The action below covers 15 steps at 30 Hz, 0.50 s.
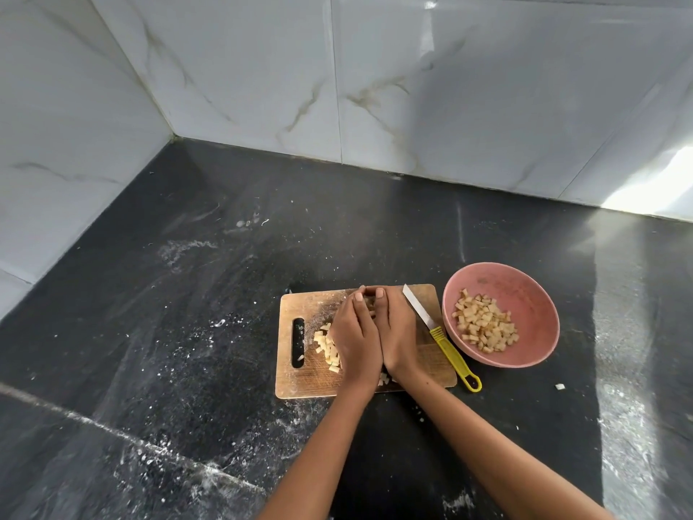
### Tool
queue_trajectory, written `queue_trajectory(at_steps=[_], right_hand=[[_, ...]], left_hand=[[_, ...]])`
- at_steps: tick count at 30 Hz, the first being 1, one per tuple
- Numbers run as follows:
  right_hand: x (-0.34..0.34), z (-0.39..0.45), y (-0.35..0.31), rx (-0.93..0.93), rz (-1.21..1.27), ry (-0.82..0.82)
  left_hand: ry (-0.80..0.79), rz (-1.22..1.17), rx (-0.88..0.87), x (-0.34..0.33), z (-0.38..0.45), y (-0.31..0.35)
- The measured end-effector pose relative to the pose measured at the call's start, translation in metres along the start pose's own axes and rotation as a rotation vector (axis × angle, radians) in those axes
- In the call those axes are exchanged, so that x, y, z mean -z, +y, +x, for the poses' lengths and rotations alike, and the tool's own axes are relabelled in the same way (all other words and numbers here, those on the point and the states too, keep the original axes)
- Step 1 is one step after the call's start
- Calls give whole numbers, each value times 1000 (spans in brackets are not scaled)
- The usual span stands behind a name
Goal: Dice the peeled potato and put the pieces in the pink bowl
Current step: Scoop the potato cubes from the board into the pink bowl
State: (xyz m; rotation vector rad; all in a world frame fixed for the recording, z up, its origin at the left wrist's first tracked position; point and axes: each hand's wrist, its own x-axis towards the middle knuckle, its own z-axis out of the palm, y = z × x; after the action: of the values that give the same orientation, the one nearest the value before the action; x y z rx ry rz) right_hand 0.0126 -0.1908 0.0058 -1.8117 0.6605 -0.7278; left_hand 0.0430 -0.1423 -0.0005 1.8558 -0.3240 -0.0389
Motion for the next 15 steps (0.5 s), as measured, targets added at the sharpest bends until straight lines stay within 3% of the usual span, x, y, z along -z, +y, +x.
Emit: queue_trajectory(at_steps=[15], right_hand=[[-7,10,2,-292,267,-14]], left_hand=[[93,-146,118,-8,0,12]])
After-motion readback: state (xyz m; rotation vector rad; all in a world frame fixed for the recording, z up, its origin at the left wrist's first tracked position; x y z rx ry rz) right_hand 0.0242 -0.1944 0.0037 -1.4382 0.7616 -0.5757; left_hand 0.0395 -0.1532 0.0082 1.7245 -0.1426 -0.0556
